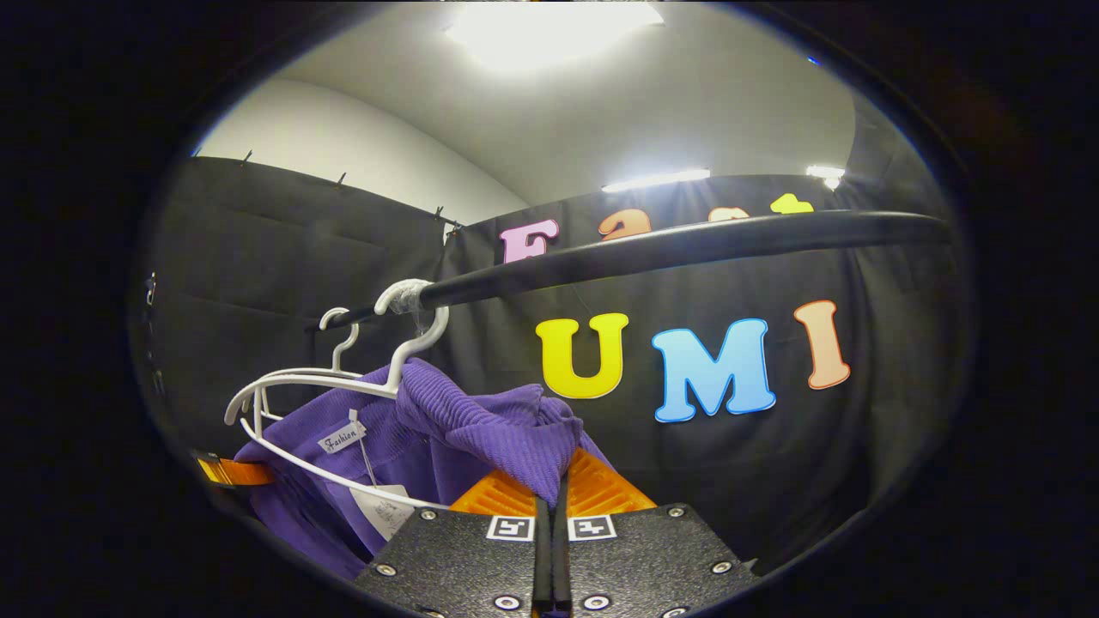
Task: Grasp the clothes on the hanger with both hands and then place them into the laundry hamper below.
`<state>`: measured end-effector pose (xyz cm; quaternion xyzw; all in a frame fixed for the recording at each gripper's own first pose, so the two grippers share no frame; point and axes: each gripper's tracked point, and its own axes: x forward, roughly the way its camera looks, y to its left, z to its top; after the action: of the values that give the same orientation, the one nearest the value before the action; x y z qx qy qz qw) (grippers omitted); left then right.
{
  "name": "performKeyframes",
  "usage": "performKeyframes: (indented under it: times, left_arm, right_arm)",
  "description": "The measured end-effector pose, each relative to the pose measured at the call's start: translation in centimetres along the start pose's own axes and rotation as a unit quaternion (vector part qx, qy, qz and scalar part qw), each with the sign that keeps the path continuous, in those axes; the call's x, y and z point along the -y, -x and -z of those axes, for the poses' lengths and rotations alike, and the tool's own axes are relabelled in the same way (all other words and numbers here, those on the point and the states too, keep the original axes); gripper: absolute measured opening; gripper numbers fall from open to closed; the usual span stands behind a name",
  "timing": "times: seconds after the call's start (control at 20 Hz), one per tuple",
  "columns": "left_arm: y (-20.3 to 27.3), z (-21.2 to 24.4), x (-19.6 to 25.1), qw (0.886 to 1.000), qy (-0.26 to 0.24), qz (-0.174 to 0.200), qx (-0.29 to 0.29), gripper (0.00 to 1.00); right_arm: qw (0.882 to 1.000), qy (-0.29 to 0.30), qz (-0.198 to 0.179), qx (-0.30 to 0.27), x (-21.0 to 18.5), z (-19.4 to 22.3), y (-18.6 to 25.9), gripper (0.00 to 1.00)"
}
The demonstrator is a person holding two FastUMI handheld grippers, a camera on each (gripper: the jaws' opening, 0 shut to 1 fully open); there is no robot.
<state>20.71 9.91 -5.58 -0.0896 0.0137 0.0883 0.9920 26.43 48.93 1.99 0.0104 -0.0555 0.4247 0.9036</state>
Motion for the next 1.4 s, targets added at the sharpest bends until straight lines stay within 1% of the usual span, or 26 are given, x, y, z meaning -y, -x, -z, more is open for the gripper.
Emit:
performKeyframes:
  times: [0.1, 0.15, 0.25, 0.45, 0.6, 0.65, 0.7, 0.75, 0.8, 0.95, 1.0, 1.05, 1.1, 1.15, 1.2, 1.3, 1.35, 1.4]
  left_arm:
    - [0.5, 0.6, 1.2, 1.000, -0.013, 0.009, -0.002, 0.06]
    - [0.6, 0.6, 1.9, 1.000, -0.022, 0.012, -0.003, 0.01]
    - [0.3, 0.3, 4.3, 0.999, -0.037, 0.020, -0.003, 0.01]
    - [-1.1, 1.2, 8.6, 0.998, -0.049, 0.045, -0.009, 0.01]
    - [-2.2, 2.3, 11.2, 0.997, -0.059, 0.053, -0.013, 0.01]
    - [-2.5, 2.6, 11.9, 0.997, -0.057, 0.056, -0.016, 0.01]
    - [-2.3, 3.1, 12.4, 0.996, -0.054, 0.060, -0.022, 0.06]
    - [-2.4, 3.5, 12.9, 0.996, -0.054, 0.063, -0.027, 0.01]
    - [-2.5, 3.8, 13.2, 0.996, -0.056, 0.064, -0.032, 0.06]
    - [-2.9, 4.4, 14.5, 0.994, -0.063, 0.078, -0.044, 0.06]
    - [-3.1, 4.4, 15.0, 0.993, -0.066, 0.084, -0.046, 0.01]
    - [-3.4, 4.4, 15.4, 0.992, -0.068, 0.090, -0.049, 0.01]
    - [-3.7, 4.5, 16.0, 0.992, -0.070, 0.095, -0.050, 0.06]
    - [-3.8, 4.7, 16.6, 0.991, -0.070, 0.101, -0.052, 0.06]
    - [-3.8, 4.9, 17.1, 0.990, -0.069, 0.107, -0.055, 0.01]
    - [-3.9, 5.8, 17.3, 0.989, -0.069, 0.116, -0.064, 0.01]
    - [-4.1, 6.2, 17.4, 0.988, -0.068, 0.118, -0.069, 0.01]
    - [-4.1, 6.6, 17.5, 0.988, -0.066, 0.119, -0.075, 0.01]
  right_arm:
    - [1.000, -0.002, 0.012, 0.008, 1.5, -0.2, 0.1, 0.00]
    - [1.000, 0.000, 0.018, 0.011, 2.1, -0.3, 0.3, 0.00]
    - [0.999, -0.001, 0.033, 0.015, 4.2, -0.1, 0.4, 0.00]
    - [0.998, -0.014, 0.067, 0.007, 9.1, 1.0, 0.6, 0.00]
    - [0.997, -0.009, 0.076, 0.000, 11.1, 2.2, 1.3, 0.00]
    - [0.997, 0.001, 0.081, -0.001, 11.3, 2.5, 1.5, 0.00]
    - [0.997, 0.009, 0.083, 0.001, 11.8, 2.8, 1.8, 0.00]
    - [0.996, 0.015, 0.090, 0.002, 12.2, 2.9, 2.0, 0.00]
    - [0.996, 0.015, 0.089, 0.000, 12.5, 3.2, 2.0, 0.00]
    - [0.994, 0.014, 0.110, -0.009, 14.2, 4.6, 3.0, 0.00]
    - [0.992, 0.015, 0.123, -0.009, 15.1, 4.9, 3.4, 0.00]
    - [0.991, 0.013, 0.134, -0.011, 15.8, 5.2, 3.6, 0.00]
    - [0.989, 0.008, 0.143, -0.018, 16.7, 5.6, 4.0, 0.00]
    - [0.988, 0.001, 0.151, -0.026, 17.3, 6.0, 4.0, 0.00]
    - [0.987, -0.002, 0.159, -0.033, 17.8, 6.3, 4.3, 0.00]
    - [0.983, 0.027, 0.175, -0.043, 18.7, 7.1, 4.4, 0.00]
    - [0.982, 0.042, 0.175, -0.053, 19.1, 8.0, 4.9, 0.00]
    - [0.982, 0.045, 0.174, -0.063, 19.1, 8.4, 5.5, 0.00]
